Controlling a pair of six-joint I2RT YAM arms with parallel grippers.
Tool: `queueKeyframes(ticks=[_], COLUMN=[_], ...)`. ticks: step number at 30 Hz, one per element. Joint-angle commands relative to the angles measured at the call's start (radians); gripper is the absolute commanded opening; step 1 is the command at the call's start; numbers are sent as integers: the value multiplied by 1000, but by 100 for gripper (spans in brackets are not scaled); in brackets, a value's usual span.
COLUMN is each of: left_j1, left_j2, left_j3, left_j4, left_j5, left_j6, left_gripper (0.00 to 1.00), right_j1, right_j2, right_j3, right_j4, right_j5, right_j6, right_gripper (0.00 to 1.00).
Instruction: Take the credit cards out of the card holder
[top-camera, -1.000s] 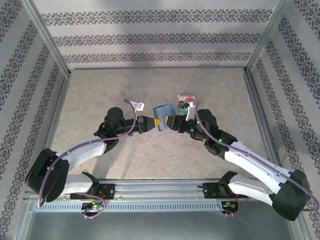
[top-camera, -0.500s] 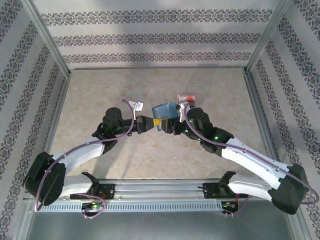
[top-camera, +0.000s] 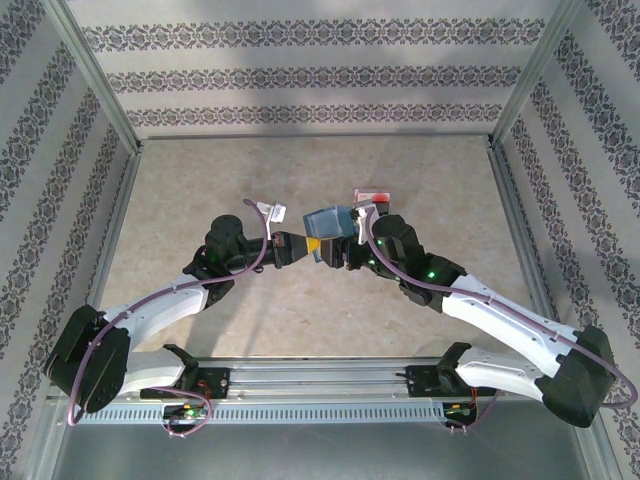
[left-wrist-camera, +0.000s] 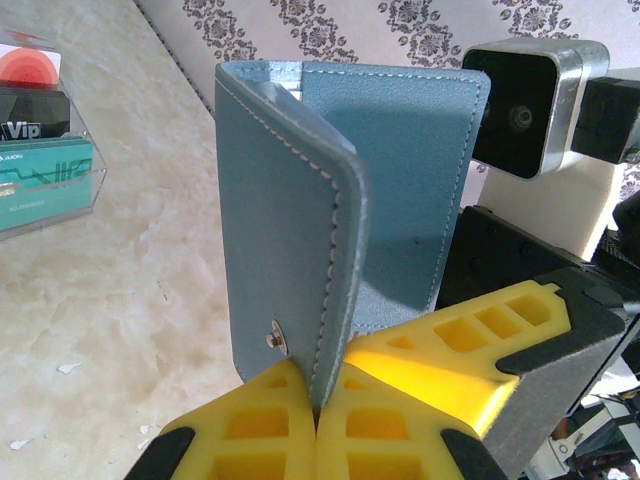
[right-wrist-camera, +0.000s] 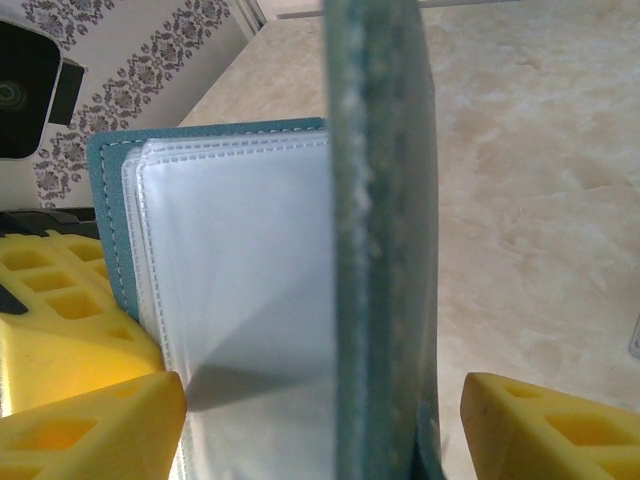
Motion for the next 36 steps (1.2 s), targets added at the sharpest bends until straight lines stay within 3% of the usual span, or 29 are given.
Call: queueKeyframes(ticks=[1, 10, 15, 22, 32, 36], left_j1=[-10, -10, -10, -10, -10, -10], left_j2=[-36, -40, -47, -68, -78, -77], left_j3=[32, 47, 44, 32, 31, 28], left_j4=[63, 54, 52, 38, 19, 17], left_j5=[11, 18, 26, 25, 26, 22], left_j6=[18, 24, 20, 23, 33, 34], left_gripper=[0, 0, 0, 0, 0, 0], right_j1=[20, 20, 16, 11, -6, -12], right_j2=[-24, -43, -46, -41, -58, -77], right_j3=[-9, -22, -29, -18, -28, -34], right_j4=[-12, -37, -26, -18, -31, -17], right_j5=[-54, -49, -29, -26, 72, 82], right_j6=[-36, -37, -17, -8, 22, 28], right_gripper=[75, 75, 61, 49, 47, 38])
